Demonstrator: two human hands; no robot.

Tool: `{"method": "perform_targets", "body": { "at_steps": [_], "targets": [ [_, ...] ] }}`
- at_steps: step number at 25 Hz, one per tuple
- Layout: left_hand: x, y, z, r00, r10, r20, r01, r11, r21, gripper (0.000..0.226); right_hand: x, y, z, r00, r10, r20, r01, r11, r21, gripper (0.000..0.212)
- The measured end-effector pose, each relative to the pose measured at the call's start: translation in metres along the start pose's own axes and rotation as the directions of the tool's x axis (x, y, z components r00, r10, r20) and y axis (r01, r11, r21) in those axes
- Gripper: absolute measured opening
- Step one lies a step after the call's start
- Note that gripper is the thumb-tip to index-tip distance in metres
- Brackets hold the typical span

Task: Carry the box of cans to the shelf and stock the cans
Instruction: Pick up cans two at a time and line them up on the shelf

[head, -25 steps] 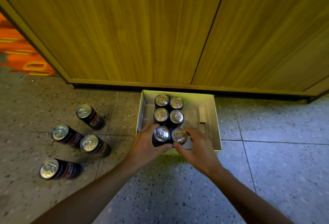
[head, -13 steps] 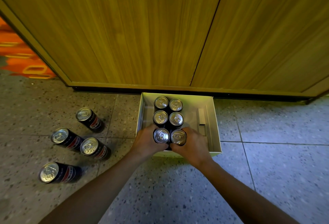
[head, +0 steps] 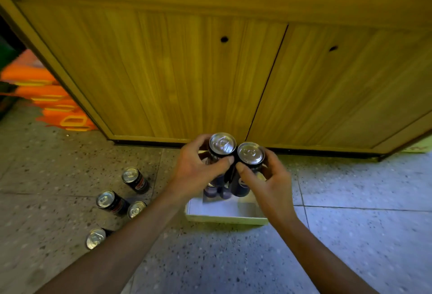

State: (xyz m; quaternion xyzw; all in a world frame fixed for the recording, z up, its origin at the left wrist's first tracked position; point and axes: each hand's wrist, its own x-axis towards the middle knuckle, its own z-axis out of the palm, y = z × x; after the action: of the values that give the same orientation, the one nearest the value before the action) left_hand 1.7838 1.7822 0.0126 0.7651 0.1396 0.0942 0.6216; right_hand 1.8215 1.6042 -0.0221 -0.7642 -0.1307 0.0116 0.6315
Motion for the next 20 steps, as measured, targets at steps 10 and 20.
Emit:
{"method": "perform_targets", "body": {
  "at_steps": [10, 20],
  "targets": [
    [0.002, 0.424, -0.091, 0.987, 0.164, 0.007, -0.163, 0.986, -0.035, 0.043, 0.079, -0.424, -0.095, 0.988, -0.152, -0.006, 0.152, 0.988, 0.027, 0.051],
    [0.061, 0.754, -0.145, 0.949, 0.312, -0.04, -0.311, 0.95, 0.015, 0.041, 0.191, -0.734, -0.163, 0.961, -0.261, -0.086, 0.265, 0.964, 0.036, 0.048]
  ]
}}
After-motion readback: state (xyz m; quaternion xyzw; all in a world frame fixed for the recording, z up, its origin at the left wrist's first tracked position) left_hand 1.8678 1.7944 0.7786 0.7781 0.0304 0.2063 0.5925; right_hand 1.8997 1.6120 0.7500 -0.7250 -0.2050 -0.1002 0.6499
